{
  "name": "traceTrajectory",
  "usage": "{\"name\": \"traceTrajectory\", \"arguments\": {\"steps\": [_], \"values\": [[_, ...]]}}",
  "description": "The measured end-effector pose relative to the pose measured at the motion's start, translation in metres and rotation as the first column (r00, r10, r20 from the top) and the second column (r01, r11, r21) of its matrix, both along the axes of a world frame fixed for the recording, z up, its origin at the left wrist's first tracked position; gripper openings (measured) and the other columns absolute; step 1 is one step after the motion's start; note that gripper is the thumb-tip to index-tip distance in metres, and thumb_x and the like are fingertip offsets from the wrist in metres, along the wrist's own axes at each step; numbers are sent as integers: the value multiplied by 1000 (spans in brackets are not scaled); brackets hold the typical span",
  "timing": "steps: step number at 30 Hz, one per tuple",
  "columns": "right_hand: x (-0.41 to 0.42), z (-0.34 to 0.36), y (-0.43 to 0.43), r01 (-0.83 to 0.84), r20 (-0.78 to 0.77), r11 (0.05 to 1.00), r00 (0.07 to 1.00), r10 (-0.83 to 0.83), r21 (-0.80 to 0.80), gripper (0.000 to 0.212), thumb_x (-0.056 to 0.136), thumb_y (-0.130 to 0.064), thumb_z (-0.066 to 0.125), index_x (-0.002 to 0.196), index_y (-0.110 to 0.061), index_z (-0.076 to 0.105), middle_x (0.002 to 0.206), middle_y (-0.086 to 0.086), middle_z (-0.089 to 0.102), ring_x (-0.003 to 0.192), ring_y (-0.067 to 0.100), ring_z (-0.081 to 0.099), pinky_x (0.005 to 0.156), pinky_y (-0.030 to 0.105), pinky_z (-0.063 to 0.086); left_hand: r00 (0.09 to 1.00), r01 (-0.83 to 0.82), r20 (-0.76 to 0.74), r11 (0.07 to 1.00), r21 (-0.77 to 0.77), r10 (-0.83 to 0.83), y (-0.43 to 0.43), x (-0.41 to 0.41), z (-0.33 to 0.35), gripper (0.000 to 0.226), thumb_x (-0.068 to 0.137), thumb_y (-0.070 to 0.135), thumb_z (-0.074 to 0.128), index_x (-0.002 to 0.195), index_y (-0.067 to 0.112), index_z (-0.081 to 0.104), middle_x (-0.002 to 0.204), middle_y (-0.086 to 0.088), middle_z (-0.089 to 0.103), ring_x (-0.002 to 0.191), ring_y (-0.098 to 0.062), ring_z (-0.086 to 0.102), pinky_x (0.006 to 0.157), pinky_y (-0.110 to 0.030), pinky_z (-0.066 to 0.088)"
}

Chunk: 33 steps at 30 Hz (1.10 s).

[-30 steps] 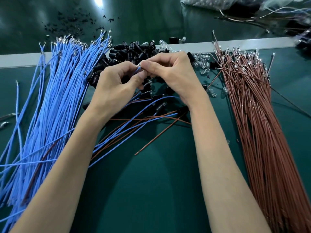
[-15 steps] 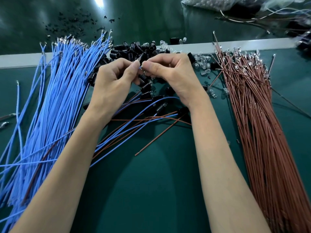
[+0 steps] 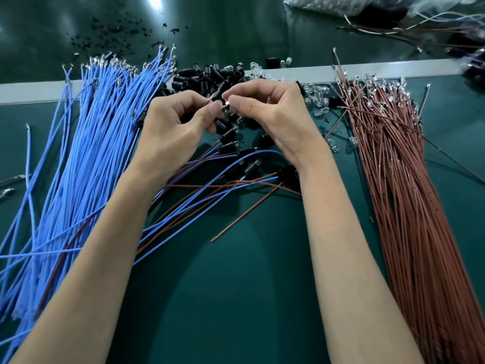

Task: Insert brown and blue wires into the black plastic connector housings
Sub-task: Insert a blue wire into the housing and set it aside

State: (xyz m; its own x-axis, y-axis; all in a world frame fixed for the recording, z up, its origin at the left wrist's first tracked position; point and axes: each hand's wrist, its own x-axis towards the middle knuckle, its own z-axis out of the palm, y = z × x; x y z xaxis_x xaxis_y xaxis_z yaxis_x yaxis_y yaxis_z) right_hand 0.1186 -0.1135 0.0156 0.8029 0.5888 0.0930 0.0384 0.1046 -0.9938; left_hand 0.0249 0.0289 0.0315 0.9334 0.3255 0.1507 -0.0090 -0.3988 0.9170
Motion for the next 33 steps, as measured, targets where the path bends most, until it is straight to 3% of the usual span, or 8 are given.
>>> {"name": "traceTrajectory", "arguments": {"steps": [10, 14, 21, 33], "values": [[2, 4, -6, -55, 65, 993, 996, 62, -103, 17, 77, -2, 75, 88, -15, 74, 83, -3, 75, 84, 10, 68, 81, 22, 52, 996, 83, -32, 992, 93, -80, 5, -2, 0, 19, 90, 25, 65, 71, 26, 63, 55, 19, 60, 46, -2, 39, 46, -13, 27], [3, 5, -10, -76, 77, 986, 993, 88, -150, 15, 77, -5, 75, 87, -17, 75, 85, 1, 75, 85, 13, 69, 84, 25, 52, 997, 80, -20, 990, 112, -79, 4, -2, 1, 21, 90, 21, 65, 70, 26, 61, 53, 22, 59, 43, 3, 42, 46, -7, 27], [3, 5, -10, -60, 96, 985, 992, 76, -164, 14, 79, -6, 75, 89, -16, 75, 86, 0, 75, 87, 12, 69, 85, 25, 52, 998, 63, -7, 987, 149, -63, 1, -3, 1, 14, 90, 17, 64, 77, 12, 64, 62, 8, 58, 46, 6, 46, 48, -5, 29], [3, 3, -7, -40, 125, 986, 990, 61, -164, 13, 81, -6, 72, 91, -14, 74, 88, 0, 73, 88, 10, 68, 90, 28, 52, 998, 56, -3, 986, 160, -56, 1, -2, 1, 15, 90, 18, 64, 78, 10, 65, 62, 8, 58, 44, 4, 43, 46, -6, 27]]}}
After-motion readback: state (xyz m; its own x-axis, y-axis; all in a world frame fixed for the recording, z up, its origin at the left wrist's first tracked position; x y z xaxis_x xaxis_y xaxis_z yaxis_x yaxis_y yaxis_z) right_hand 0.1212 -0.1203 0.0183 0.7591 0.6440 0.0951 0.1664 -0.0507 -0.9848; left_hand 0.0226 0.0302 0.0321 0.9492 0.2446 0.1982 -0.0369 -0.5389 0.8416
